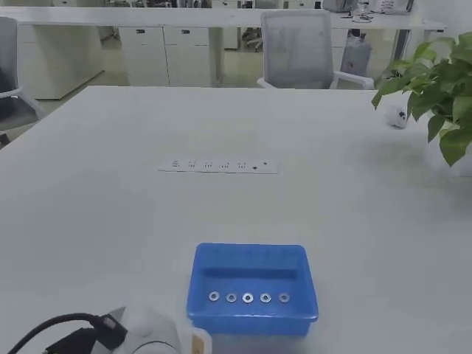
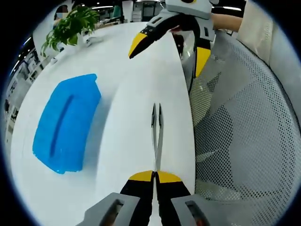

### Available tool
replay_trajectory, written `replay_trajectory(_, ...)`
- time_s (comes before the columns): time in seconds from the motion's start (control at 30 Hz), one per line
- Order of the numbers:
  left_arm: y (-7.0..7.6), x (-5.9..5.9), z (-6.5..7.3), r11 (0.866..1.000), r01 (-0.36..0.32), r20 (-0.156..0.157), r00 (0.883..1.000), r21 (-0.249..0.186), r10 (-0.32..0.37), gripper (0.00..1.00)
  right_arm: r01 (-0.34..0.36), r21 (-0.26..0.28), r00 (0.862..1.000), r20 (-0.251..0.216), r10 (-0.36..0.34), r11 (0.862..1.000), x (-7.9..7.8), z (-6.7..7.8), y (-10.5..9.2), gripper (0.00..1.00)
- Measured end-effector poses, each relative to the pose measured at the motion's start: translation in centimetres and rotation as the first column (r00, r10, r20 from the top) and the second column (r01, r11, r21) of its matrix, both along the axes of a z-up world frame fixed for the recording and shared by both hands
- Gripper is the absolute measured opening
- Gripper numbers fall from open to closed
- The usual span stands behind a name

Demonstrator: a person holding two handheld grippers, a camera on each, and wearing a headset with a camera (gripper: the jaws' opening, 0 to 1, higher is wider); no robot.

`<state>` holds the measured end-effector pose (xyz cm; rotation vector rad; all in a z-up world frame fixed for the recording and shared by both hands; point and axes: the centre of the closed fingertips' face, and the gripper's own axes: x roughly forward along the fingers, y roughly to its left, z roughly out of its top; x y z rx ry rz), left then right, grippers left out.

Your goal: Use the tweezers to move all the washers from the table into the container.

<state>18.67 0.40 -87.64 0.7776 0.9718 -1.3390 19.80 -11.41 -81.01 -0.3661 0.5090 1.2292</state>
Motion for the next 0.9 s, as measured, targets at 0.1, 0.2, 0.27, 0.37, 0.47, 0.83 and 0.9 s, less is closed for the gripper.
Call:
replay_trajectory(0.1,0.1,0.0,-0.2,1.000,-0.008,-0.005,1.000,0.008,0.008,0.00,0.043,0.041,0.999,-0.017,-0.042,0.998,0.3,0.7,-0.3,0.62)
replay_trajectory(0.2,0.3,0.0,-0.4,1.000,-0.014,-0.006,1.000,0.015,0.014,0.00,0.067,0.065,0.998,0.000,-0.067,0.996,0.6,1.5,-0.6,0.64)
replay_trajectory(0.27,0.3,0.1,-0.4,1.000,-0.023,-0.006,1.000,0.010,0.023,0.00,0.083,0.082,0.997,0.003,-0.083,0.993,0.7,2.0,-0.7,0.65)
replay_trajectory(0.37,0.3,0.1,-0.4,0.999,-0.034,-0.008,0.999,0.001,0.034,0.00,0.101,0.098,0.995,-0.004,-0.101,0.990,0.6,2.2,-0.9,0.65)
replay_trajectory(0.47,0.4,0.2,-0.4,0.998,-0.066,-0.005,0.998,-0.017,0.066,0.00,0.111,0.106,0.994,-0.002,-0.111,0.988,0.5,2.4,-1.1,0.67)
replay_trajectory(0.83,1.6,0.5,1.9,0.944,-0.293,0.051,0.952,-0.149,0.303,0.11,0.210,0.183,0.976,0.027,-0.218,0.960,1.6,3.9,-2.0,0.80)
replay_trajectory(0.9,1.9,0.7,2.8,0.911,-0.359,0.053,0.925,-0.202,0.376,0.15,0.223,0.187,0.971,0.041,-0.234,0.957,1.7,4.1,-2.2,0.82)
